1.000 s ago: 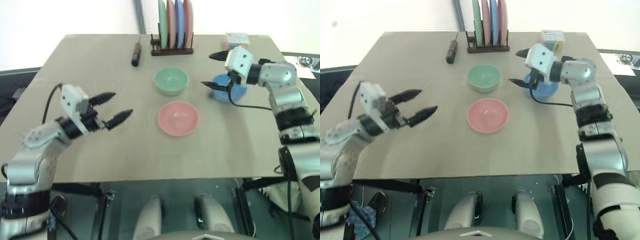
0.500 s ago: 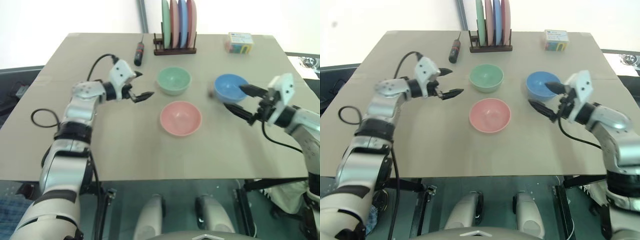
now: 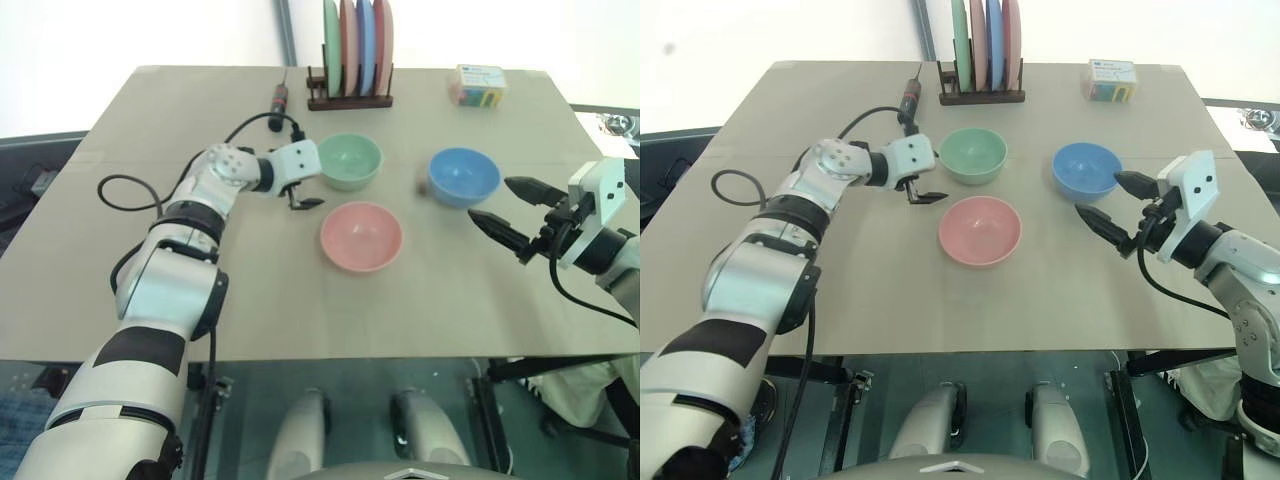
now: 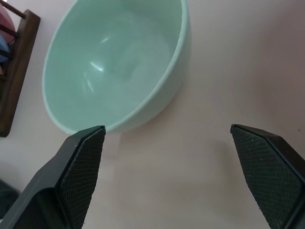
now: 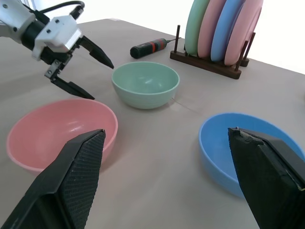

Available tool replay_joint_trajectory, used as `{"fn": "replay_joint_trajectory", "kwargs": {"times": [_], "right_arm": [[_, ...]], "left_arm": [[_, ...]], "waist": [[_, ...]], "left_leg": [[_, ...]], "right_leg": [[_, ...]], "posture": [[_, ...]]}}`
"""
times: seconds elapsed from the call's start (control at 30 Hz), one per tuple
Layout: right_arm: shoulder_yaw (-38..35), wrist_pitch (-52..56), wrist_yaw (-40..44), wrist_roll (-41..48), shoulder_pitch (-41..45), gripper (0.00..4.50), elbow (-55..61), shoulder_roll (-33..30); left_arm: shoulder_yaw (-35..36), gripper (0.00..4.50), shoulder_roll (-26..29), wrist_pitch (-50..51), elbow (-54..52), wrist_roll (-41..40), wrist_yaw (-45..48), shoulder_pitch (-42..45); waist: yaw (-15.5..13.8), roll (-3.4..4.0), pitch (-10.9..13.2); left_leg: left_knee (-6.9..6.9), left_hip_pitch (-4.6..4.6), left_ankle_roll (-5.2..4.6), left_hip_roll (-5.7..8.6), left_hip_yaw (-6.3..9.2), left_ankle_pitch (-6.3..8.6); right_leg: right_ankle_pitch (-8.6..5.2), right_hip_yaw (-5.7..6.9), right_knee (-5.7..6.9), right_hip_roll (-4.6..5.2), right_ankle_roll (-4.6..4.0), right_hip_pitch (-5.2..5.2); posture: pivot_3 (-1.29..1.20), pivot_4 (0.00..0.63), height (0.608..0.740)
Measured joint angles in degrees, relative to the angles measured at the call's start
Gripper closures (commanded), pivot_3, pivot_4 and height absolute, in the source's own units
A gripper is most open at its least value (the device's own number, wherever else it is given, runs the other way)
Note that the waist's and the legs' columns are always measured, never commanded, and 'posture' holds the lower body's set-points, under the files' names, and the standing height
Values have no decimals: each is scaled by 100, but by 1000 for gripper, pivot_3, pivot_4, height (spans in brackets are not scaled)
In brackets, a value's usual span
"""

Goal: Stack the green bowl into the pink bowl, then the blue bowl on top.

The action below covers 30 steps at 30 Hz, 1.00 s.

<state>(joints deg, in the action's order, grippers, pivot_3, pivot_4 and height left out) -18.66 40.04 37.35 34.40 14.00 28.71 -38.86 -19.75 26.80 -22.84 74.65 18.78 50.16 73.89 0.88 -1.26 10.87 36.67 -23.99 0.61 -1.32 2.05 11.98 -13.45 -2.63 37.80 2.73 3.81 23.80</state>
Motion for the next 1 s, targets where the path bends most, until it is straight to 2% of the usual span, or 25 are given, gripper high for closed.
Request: {"fn": "replay_joint_trajectory", "kwargs": {"times": [0.2,0.7,0.8,0.87,0.9,1.0], "right_arm": [[-28,-3,-175,19,-99,175,48,-11],[-37,-7,-309,96,-151,175,181,-103],[-58,-15,-311,112,-151,0,181,-145],[-58,-21,-312,134,-151,0,181,-145],[-58,-22,-313,140,-151,0,181,-145],[-58,-27,-315,166,-151,0,181,-148]], "left_arm": [[-283,0,-365,-44,121,597,-728,163],[-1032,0,-749,-402,252,1752,-1766,341],[-1022,670,-779,-402,266,1768,-1778,341],[-1040,1662,-797,-404,290,1822,-1802,340],[-1040,1946,-798,-404,291,1822,-1802,340],[-1040,3281,-798,-412,291,1824,-1802,340]], "waist": [[-7,-1,0],[-6,-2,1],[-7,-3,0],[-6,-3,1],[-5,-3,1],[-6,-3,1]], "left_leg": [[2,0,0,1,2,0],[6,0,0,1,1,0],[7,0,0,1,2,0],[8,0,0,1,1,0],[8,0,0,1,1,0],[8,0,0,1,1,0]], "right_leg": [[-2,0,2,0,3,0],[-6,-1,5,0,11,-1],[-6,0,6,0,10,-1],[-6,-1,6,0,10,-1],[-5,-1,6,0,9,-1],[-4,-1,6,0,8,-1]], "posture": [[0,150,740],[0,150,740],[0,150,740],[0,150,740],[0,150,740],[0,150,740]]}}
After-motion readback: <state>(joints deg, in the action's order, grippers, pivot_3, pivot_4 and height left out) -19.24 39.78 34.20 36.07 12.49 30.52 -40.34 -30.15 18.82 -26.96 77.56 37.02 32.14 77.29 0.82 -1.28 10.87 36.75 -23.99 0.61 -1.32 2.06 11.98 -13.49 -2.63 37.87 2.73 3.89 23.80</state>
